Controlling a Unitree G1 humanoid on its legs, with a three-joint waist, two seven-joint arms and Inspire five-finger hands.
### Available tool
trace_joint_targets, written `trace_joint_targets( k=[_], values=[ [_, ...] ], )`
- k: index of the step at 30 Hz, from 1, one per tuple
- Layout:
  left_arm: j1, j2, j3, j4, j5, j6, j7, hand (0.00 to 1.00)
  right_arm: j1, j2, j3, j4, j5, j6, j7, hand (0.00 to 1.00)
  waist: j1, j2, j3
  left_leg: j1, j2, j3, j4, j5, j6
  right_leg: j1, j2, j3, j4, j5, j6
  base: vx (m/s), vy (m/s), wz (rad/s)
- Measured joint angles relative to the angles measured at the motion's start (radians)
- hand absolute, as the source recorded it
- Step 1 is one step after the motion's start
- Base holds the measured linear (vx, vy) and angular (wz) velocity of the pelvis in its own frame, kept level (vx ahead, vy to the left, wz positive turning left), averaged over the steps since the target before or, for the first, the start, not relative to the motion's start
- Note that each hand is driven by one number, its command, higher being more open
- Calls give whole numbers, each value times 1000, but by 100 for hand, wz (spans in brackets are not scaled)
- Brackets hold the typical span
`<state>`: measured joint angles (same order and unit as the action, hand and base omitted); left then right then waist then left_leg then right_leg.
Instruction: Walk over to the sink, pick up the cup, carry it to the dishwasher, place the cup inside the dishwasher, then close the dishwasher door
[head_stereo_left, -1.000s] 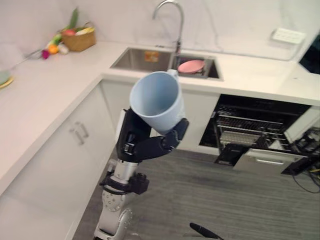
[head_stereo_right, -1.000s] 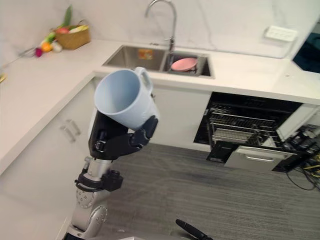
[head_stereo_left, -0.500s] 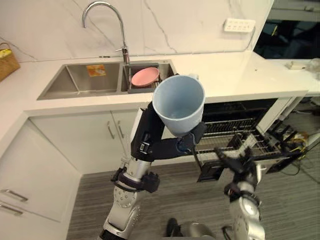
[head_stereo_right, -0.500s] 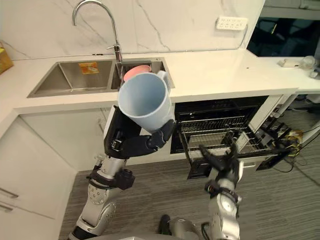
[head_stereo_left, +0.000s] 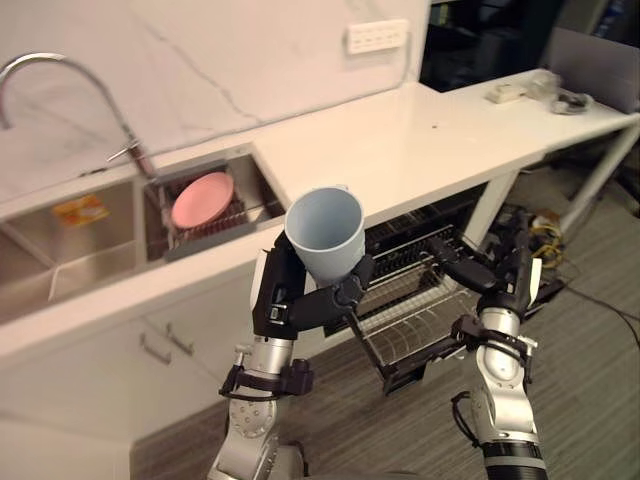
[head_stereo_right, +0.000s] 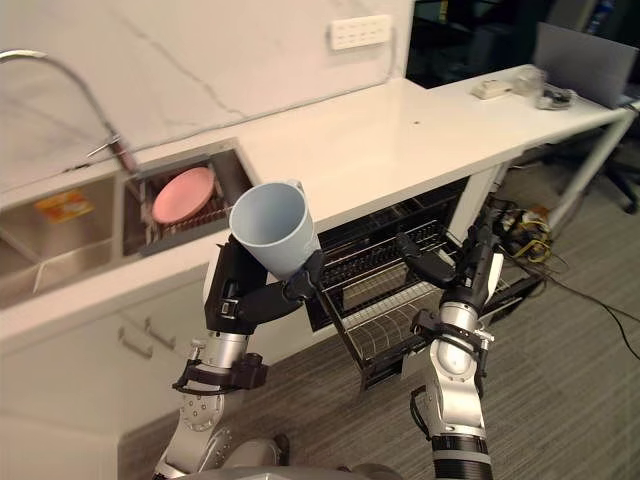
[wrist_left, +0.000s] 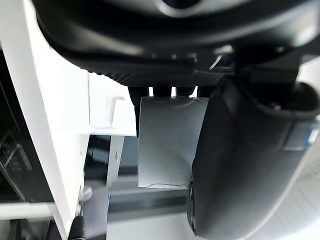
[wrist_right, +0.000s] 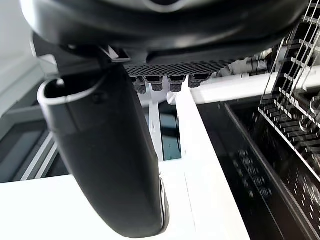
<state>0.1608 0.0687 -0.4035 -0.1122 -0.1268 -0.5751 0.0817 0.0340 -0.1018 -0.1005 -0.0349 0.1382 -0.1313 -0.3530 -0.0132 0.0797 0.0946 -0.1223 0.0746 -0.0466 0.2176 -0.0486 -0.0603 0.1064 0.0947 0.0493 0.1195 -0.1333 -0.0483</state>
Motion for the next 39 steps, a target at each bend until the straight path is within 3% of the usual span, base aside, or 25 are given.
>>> trace_joint_targets(
  k=[2, 4, 5, 8, 9, 10, 11, 12, 13, 15, 16, 17, 18, 19, 20, 21, 23, 29, 33, 39],
  values=[
    [-19, 10, -33, 2, 0, 6, -7, 0, 35, 28, -2, -71, -7, 0, 2, 100, -29, -19, -5, 48, -47, 22, -94, 29, 32, -5, -53, 10, -1, -18, 34, 321, 242, -17],
    [-31, 14, -60, 2, 0, 13, -10, 0, 46, 56, 0, -108, -8, 0, 7, 100, -32, -26, -11, 74, -73, 36, -135, 33, 43, -3, -82, 11, -1, -23, 50, 257, 194, -10],
    [-41, 21, -76, 2, 0, 22, -17, 0, 47, 73, 10, -115, -8, -1, 16, 100, -29, -29, -24, 91, -82, 39, -162, 33, 56, -2, -93, 9, 0, -19, 77, 189, 135, -8],
    [-45, 40, -96, 2, 0, 28, -18, 0, 47, 92, 40, -116, -8, -1, 33, 100, -26, -35, -39, 123, -80, 40, -196, 35, 66, -3, -91, 5, 29, -13, 89, 143, 79, -2],
    [-45, 41, -97, 4, -2, 35, -19, 0, 48, 95, 61, -114, -4, -1, 54, 100, -26, -28, -39, 146, -59, 39, -209, 38, 73, -37, -80, 0, 104, -46, 105, 99, 26, -2],
    [-45, 38, -95, 9, -9, 37, -20, 0, 51, 97, 89, -114, -1, -3, 90, 100, -26, -31, -44, 159, -55, 32, -211, 38, 73, -39, -102, -20, 54, -71, 100, 82, 14, -2],
    [-46, 38, -95, 9, -17, 39, -20, 0, 51, 101, 109, -118, 1, -5, 110, 100, -26, -38, -47, 159, -58, 33, -211, 37, 72, -41, -126, -33, 11, -56, 106, 71, -5, 1],
    [-55, 40, -96, 8, -30, 50, -20, 0, 48, 118, 139, -129, 15, -7, 141, 100, -26, -67, -55, 155, -79, 34, -212, 28, 71, -65, -182, -54, -38, 59, 113, 79, -50, 19],
    [-62, 32, -96, 31, -33, 62, -13, 0, 51, 128, 161, -128, 29, -12, 157, 100, -29, -71, -62, 152, -80, 22, -211, 17, 69, -65, -187, -67, -38, 41, 121, 76, -73, 7],
    [-55, 25, -88, 53, -32, 81, 20, 0, 30, 126, 189, -87, 64, -11, 167, 100, -3, -61, -67, 154, -57, 66, -203, 10, 63, -93, -166, -170, -21, 62, 112, -29, -107, -67],
    [-53, 31, -61, 69, -14, 92, 69, 0, -14, 128, 213, -32, 107, -12, 182, 100, 25, -50, -67, 154, -19, 141, -186, -8, 56, -131, -130, -287, -9, 115, 94, -126, -84, -141],
    [-51, 33, -49, 70, 2, 98, 96, 0, -38, 129, 227, -8, 123, -12, 190, 100, 37, -47, -66, 155, 5, 181, -180, -14, 55, -135, -118, -328, -44, 154, 88, -139, -77, -198],
    [-47, 33, -13, 71, 35, 102, 153, 0, -78, 128, 262, 15, 158, -17, 215, 100, 57, -36, -62, 164, 33, 254, -189, -17, 55, -134, -124, -439, -59, 135, 35, -79, -34, -175],
    [-47, 30, 8, 76, 63, 117, 219, 0, -97, 122, 297, 21, 179, -34, 248, 100, 51, -43, -65, 168, 30, 301, -180, -20, 55, -137, -190, -523, 15, 92, 5, -51, -27, -148],
    [-46, 32, 10, 74, 77, 118, 244, 0, -99, 121, 310, 21, 183, -43, 261, 100, 49, -44, -65, 167, 26, 309, -168, -28, 53, -130, -214, -525, 14, 100, 22, -33, -24, -75],
    [-56, 31, 9, 70, 104, 119, 281, 0, -101, 116, 326, 21, 184, -58, 275, 100, 42, -52, -55, 160, 20, 313, -135, -46, 44, -103, -222, -473, -22, 115, 77, -64, -108, -35],
    [-60, 19, 3, 68, 154, 125, 323, 0, -101, 87, 333, 21, 183, -73, 273, 100, 45, -51, -53, 159, 28, 314, -117, -54, 33, -77, -208, -466, -67, 124, 90, -77, -124, -16],
    [-55, 41, 16, 2, 207, 155, 403, 0, -130, 51, 421, 1, 159, -91, 215, 100, 70, -52, -53, 162, 57, 358, -114, -56, -3, -40, -155, -436, -209, 189, 83, -74, -52, -24],
    [-54, 7, 40, -6, 230, 165, 444, 0, -143, 28, 442, -30, 137, -94, 198, 100, 80, -52, -54, 158, 63, 353, -110, -44, -5, -38, -144, -442, -204, 200, 72, 42, 4, 3],
    [-54, -11, 53, -1, 304, 232, 494, 0, -137, 28, 456, -37, 145, -116, 219, 100, 79, -55, -55, 159, 50, 344, -128, -37, 5, -37, -159, -450, -204, 205, 79, 7, 50, 6]
  ],
)
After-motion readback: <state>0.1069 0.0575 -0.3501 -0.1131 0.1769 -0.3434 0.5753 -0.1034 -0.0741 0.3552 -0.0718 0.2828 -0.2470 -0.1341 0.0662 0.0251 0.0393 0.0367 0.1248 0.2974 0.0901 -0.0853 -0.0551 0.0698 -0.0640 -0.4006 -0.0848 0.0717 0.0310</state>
